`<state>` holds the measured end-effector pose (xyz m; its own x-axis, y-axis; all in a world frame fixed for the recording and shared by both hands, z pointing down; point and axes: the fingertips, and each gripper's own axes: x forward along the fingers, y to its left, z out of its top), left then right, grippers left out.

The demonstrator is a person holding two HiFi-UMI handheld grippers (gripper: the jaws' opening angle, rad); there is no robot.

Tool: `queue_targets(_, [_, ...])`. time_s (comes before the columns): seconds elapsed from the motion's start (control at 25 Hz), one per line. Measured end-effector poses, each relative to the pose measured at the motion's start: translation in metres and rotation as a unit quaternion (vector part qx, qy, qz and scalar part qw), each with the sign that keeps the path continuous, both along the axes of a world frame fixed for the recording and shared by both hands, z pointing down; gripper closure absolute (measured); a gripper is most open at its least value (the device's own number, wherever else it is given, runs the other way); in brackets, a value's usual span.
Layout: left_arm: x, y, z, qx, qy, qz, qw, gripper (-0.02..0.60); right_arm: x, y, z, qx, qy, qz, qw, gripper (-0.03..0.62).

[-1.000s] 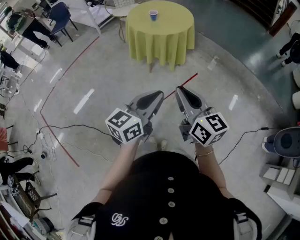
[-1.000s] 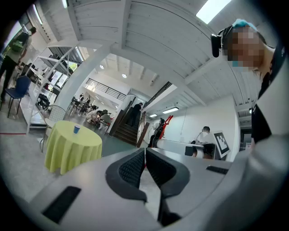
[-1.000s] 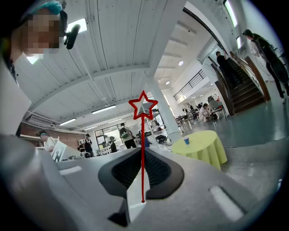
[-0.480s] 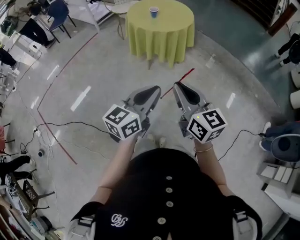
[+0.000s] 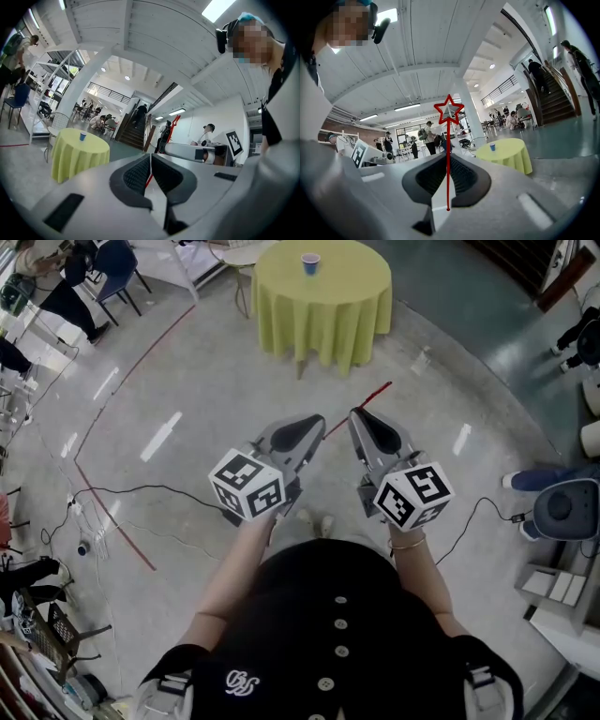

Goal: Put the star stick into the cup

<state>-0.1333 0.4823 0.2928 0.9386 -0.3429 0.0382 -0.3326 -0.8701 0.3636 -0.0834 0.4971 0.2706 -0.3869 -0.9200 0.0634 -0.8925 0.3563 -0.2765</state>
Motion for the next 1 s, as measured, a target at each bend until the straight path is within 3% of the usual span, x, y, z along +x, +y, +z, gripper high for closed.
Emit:
queue_targets(0.32, [-0.016,-0.022,0.002,0.006,0.005,0.001,1.0,0.563,-0.018,-0.015,0.0,0.01,0.014,0.008,1.0,0.577])
queue_targets(0.52, [-0.018,-0.024,0.004,0.011,0.005,0.012,0.9999,0.563,-0.013,-0.019,0.005,-0.002,-0.001,0.035,0.999,0.577])
queue_targets(0.72, [-0.013,-0.028,0.014,-0.001,0.009,0.017,0.9998,0.563,-0.009,-0.021,0.01,-0.01,-0.003,0.032,0.999,0.577])
queue_targets(1.0, [0.0,-0.064,0.015,0.005,0.005,0.007,0.9999,0.563,0.012,-0.058,0.008,0.006,-0.018,0.037,0.999,0.577])
